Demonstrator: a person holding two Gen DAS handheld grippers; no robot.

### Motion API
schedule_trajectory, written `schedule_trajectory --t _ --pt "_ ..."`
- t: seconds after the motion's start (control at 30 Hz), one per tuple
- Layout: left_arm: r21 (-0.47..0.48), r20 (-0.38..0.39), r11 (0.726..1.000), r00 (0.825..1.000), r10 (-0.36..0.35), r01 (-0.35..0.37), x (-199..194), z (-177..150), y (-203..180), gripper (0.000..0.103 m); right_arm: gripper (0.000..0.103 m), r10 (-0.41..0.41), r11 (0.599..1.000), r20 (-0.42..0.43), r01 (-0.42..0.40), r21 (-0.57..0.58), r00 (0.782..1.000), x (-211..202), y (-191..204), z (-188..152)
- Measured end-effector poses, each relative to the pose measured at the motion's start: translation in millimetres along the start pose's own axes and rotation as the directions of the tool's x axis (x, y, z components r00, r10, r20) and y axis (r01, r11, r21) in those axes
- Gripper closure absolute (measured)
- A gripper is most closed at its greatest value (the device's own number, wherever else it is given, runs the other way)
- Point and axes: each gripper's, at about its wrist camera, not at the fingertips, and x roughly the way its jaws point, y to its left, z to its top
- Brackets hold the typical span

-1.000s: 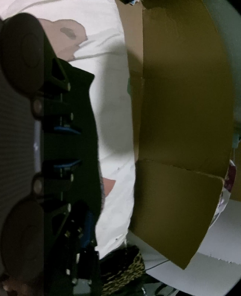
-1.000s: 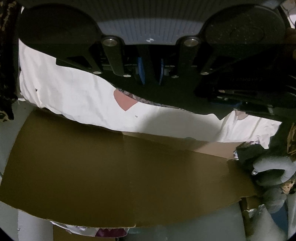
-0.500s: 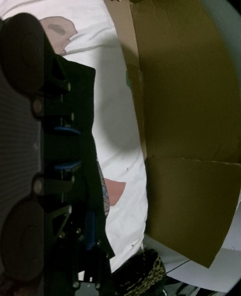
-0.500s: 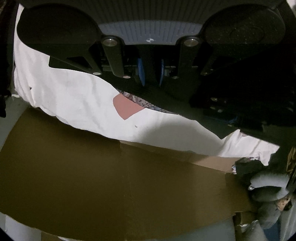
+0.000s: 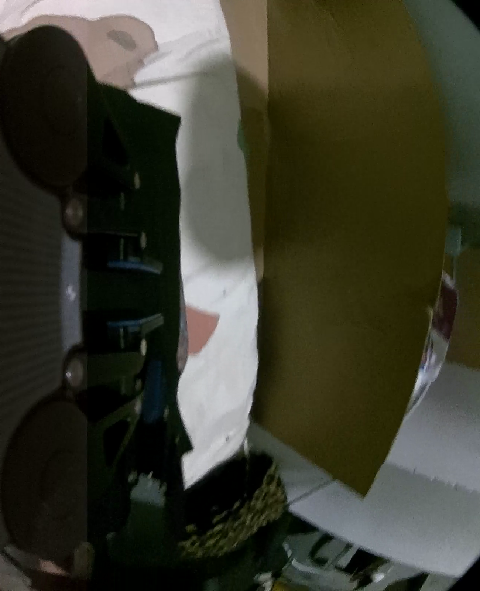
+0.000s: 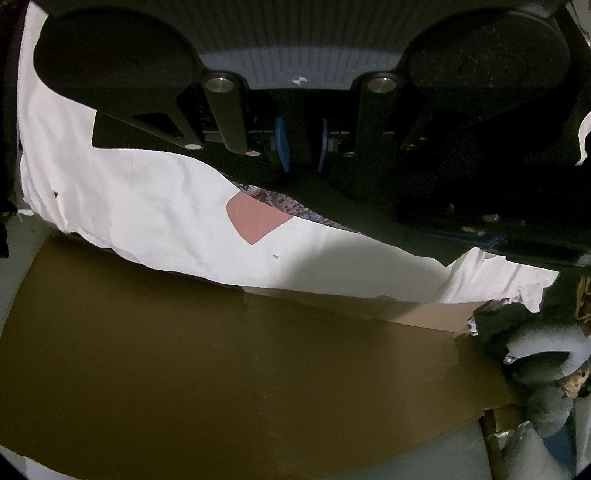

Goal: Fold clothes

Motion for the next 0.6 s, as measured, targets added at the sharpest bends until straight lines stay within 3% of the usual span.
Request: schedule_trajectory --t 0.27,0.4,0.6 --pt "0.014 -0.001 1.000 1.000 -0.020 0.020 4 -8 -7 0.083 0.078 0.046 0.993 0.038 -0.050 0.111 0.998 -18 -12 2" --pt "0.012 -0.007 1.000 1.000 -0.011 0.011 1 -11 -4 0.083 0.062 0.032 0.994 0.045 -0.036 0.104 0.998 -33 -9 -2" --pt "0.022 -0.036 1.000 0.999 0.004 -0.004 10 -13 -1 0.082 0.060 0.043 0.998 0.039 -0.044 0.035 0.998 -52 5 -13"
